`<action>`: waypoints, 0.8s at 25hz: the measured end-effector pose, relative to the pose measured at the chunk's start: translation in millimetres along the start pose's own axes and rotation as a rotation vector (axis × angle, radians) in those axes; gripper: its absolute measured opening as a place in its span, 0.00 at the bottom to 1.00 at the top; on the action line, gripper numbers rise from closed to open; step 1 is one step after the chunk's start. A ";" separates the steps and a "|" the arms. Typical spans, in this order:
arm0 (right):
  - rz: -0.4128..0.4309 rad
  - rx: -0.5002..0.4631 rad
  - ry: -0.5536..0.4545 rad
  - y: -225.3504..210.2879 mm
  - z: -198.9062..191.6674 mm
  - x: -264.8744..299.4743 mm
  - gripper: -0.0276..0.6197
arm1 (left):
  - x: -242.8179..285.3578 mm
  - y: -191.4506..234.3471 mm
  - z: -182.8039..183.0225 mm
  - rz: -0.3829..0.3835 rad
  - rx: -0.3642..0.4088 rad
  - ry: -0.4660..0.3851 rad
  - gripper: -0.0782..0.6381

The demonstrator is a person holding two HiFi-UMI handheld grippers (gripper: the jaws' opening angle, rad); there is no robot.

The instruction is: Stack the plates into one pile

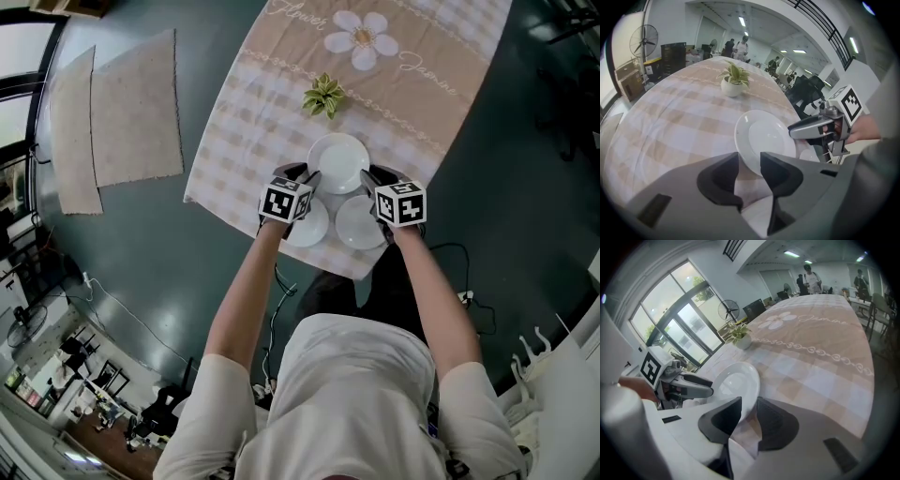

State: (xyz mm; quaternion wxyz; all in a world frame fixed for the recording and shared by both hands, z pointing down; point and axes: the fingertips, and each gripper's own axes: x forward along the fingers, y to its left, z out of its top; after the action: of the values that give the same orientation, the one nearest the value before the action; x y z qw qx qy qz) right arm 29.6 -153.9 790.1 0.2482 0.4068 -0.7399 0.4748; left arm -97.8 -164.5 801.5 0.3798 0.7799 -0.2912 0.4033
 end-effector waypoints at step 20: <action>0.002 0.194 -0.053 -4.6 6.8 -11.6 0.13 | -19.2 -2.0 13.7 0.057 -0.128 -0.100 0.19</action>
State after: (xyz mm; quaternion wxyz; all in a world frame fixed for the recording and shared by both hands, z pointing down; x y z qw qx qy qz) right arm 39.9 -156.8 780.7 0.1874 0.4406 -0.6972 0.5335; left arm -100.4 -172.0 779.2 0.4021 0.7646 -0.3572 0.3551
